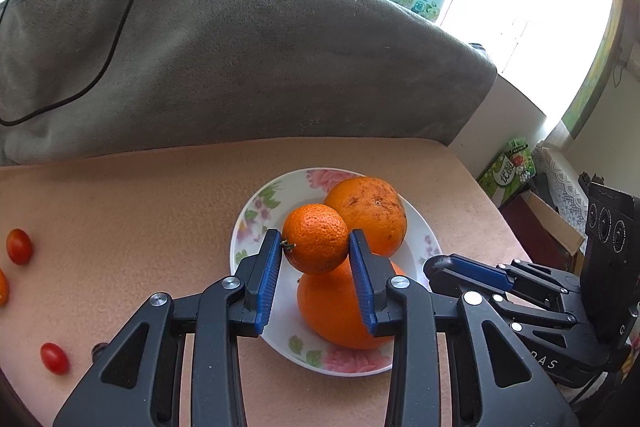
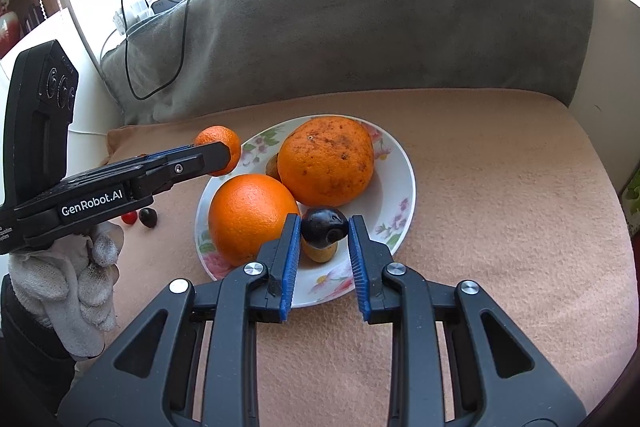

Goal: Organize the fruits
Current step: 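Open the left tool over the bowl while the right tool releases its plum, then move both open tools back toward the remaining tangerine and dark plum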

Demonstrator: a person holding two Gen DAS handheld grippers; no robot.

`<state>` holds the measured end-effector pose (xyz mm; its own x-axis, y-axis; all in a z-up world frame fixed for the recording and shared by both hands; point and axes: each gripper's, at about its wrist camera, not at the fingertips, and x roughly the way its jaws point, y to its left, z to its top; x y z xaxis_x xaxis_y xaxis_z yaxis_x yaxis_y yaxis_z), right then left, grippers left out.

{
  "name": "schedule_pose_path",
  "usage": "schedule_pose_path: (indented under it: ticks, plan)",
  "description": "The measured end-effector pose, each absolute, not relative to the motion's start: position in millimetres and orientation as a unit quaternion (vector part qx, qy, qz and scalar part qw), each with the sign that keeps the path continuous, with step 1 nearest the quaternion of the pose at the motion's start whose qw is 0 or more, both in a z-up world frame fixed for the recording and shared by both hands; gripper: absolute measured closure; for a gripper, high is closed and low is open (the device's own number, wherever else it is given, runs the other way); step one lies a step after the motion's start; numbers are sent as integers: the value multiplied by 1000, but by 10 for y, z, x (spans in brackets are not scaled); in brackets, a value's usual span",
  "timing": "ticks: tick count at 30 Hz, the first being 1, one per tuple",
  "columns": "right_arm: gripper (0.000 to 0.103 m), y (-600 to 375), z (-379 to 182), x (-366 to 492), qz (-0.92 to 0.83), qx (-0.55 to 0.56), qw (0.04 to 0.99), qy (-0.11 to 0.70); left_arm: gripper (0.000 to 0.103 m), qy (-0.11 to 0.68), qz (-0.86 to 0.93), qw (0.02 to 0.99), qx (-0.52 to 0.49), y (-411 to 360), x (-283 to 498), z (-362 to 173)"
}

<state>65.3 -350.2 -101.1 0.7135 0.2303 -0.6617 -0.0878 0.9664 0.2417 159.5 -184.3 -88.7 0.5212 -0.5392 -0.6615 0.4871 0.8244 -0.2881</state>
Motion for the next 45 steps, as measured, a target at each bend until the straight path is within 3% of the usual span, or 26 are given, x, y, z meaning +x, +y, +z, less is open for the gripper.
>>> schedule_pose_path:
  ticks: [3, 5, 7, 11, 15, 19, 24, 41, 45]
  plan:
    - [77, -3499, -1015, 659, 87, 95, 920, 370, 70, 389, -296, 872, -31, -1866, 1588, -881]
    - [70, -3497, -1015, 665, 87, 97, 920, 370, 69, 388, -297, 872, -30, -1876, 1587, -876]
    - [55, -3502, -1007, 660, 85, 98, 922, 366, 62, 385, -299, 873, -30, -1882, 1584, -860]
    - [55, -3511, -982, 647, 86, 97, 923, 362, 61, 380, -301, 874, -29, -1892, 1574, -825]
    - [53, -3509, -972, 642, 87, 97, 923, 361, 47, 370, -301, 879, -26, -1896, 1540, -778]
    - [36, -3498, -958, 614, 85, 96, 926, 355, 36, 362, -297, 883, -22, -1899, 1519, -740]
    - [28, -3470, -930, 602, 83, 90, 928, 352, 29, 355, -278, 893, -10, -1894, 1500, -719]
    - [23, -3415, -849, 511, 73, 75, 931, 350, 25, 335, -247, 909, 14, -1788, 1343, -615]
    - [14, -3397, -806, 465, 68, 74, 934, 342, 25, 332, -240, 912, 15, -1739, 1310, -586]
